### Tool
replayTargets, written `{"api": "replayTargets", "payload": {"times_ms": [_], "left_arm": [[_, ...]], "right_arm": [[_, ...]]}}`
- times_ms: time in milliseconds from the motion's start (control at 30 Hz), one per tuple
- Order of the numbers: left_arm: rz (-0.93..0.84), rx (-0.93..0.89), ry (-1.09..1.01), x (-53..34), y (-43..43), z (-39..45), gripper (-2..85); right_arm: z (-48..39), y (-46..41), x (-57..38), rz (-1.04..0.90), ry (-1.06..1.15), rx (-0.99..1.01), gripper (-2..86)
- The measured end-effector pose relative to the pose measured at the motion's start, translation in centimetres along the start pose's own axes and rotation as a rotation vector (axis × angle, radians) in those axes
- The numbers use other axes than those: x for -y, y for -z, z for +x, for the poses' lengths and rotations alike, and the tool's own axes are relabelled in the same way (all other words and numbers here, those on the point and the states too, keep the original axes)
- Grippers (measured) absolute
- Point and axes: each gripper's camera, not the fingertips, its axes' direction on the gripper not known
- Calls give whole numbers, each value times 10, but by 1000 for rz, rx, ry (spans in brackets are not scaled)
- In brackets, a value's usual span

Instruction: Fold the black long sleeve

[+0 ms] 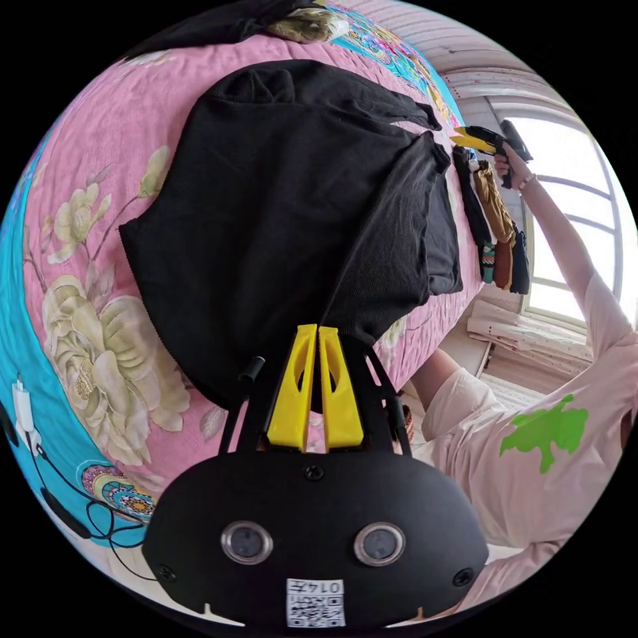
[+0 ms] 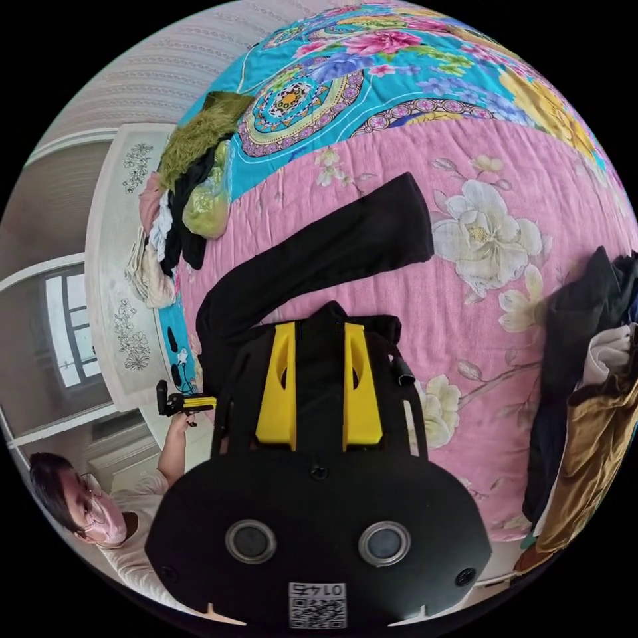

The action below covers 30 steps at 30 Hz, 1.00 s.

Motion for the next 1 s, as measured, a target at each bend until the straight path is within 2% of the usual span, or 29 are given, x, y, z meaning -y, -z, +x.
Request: {"api": "replayTargets", "payload": {"times_ms": [100, 200, 267, 333, 533, 633, 733, 800, 900, 1000], "left_arm": [[0, -12, -2, 2, 3, 0, -10], [-16, -20, -5, 7, 3, 1, -10], [-32, -4, -9, 10, 4, 3, -9], [-20, 64, -13, 11, 10, 9, -9], [55, 229, -71, 12, 27, 35, -4], [102, 250, -84, 5, 38, 46, 16], [150, 243, -56, -10, 52, 53, 44], [177, 231, -44, -22, 58, 57, 47], [173, 199, -13, -38, 58, 62, 44], [141, 166, 2, -43, 44, 69, 40]], "right_arm": [[4, -11, -3, -55, 19, -46, 136], [4, -28, -3, -90, 40, -156, 120], [2, -42, -1, -134, 47, -272, 30], [1, -45, 0, -129, 42, -356, 18], [15, -38, 2, -84, 40, -293, 10], [16, -25, -14, 27, 85, -215, 16], [17, -6, -52, 148, 168, -57, 30], [17, -9, -84, 110, 219, -22, 49], [25, -29, -147, 12, 203, -106, 87], [53, -51, -209, -39, 32, -113, 105]]}}
